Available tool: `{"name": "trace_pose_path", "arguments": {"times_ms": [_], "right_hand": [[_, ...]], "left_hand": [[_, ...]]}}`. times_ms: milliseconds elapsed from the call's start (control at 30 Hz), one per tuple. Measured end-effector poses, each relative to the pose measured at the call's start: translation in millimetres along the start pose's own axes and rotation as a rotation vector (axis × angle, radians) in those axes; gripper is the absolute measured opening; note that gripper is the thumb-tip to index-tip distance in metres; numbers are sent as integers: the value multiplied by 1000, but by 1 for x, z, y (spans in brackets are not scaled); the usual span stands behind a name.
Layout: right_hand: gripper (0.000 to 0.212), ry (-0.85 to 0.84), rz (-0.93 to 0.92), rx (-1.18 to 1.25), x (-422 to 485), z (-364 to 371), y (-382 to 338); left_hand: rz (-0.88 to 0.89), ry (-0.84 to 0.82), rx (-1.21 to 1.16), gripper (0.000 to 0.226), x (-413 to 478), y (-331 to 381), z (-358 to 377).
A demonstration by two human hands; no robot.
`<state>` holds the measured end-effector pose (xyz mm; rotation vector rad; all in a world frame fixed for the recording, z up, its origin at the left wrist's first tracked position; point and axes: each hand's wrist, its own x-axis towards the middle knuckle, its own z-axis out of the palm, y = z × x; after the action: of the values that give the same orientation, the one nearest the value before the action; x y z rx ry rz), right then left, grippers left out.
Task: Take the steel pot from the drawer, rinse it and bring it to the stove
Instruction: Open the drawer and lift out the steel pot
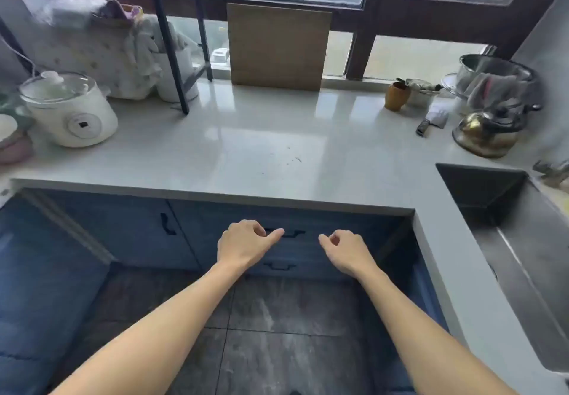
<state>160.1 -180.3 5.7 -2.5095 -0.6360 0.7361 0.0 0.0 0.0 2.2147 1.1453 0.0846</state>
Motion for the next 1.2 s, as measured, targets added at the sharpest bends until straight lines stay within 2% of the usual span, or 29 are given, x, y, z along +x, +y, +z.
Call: {"name": "trace_pose_path", "arguments": {"times_ms": [100,200,367,467,633,767,833,1033,1200], "right_hand": [[42,-56,41,176,72,52,28],[39,-101,124,346,130,110,55],[33,-87,154,480,224,203,98],[41,-38,141,546,269,234,106],[41,-2,82,775,295,249,101],[34,51,76,963,283,260,95],[30,83,61,977,280,263,95],[35,139,75,979,272,269,89],[35,177,94,1035,271,273,83]], "left_hand": [[-92,-60,-162,52,54,-22,66],[-178,-83,-260,59,102,-51,131],[-263,-127,-331,66,180,-102,223],[-266,-106,-397,62,216,-122,257],[-235,47,-523,57,246,-133,283],[-205,75,-746,48,233,-132,293],[-208,85,-815,43,229,-130,296],[-231,77,-920,38,223,-123,298],[-252,95,-934,37,221,-120,300]]}}
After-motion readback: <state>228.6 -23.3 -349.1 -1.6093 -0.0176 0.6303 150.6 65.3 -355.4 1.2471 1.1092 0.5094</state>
